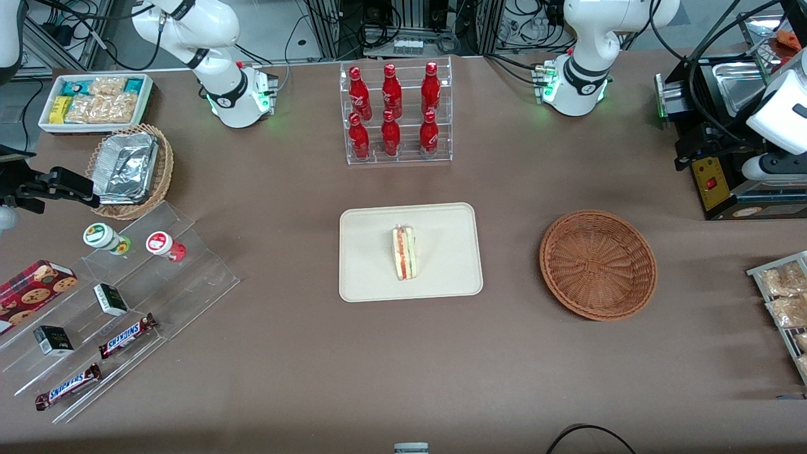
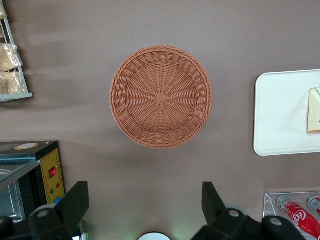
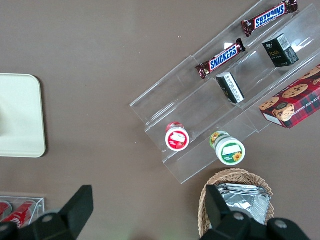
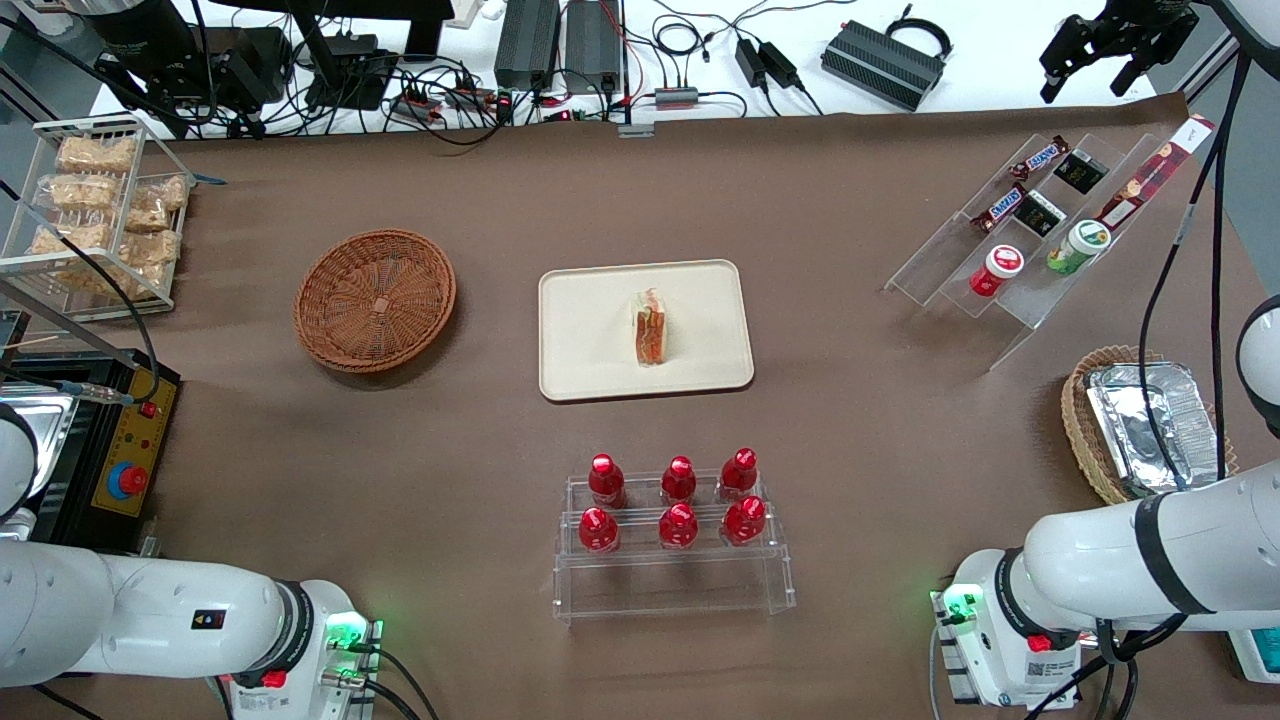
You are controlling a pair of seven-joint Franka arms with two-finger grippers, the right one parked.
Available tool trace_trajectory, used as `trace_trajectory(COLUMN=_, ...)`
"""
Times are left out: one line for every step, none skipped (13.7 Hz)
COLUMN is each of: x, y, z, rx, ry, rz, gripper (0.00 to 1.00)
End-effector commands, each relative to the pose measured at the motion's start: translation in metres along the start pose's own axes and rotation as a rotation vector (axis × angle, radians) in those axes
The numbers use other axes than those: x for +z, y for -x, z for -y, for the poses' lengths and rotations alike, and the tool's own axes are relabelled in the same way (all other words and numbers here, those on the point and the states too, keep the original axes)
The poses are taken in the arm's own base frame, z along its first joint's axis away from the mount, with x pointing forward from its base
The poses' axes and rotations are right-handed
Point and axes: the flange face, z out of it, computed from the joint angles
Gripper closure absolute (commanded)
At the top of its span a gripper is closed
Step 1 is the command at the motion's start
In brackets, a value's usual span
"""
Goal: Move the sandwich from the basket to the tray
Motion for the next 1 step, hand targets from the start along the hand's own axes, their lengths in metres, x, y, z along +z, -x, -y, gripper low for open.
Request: trace_trajectory(x=-0.0041, y=0.0033, z=0.0002, rx=0.019, ry=-0.002, rz=-0.016, gripper=0.0)
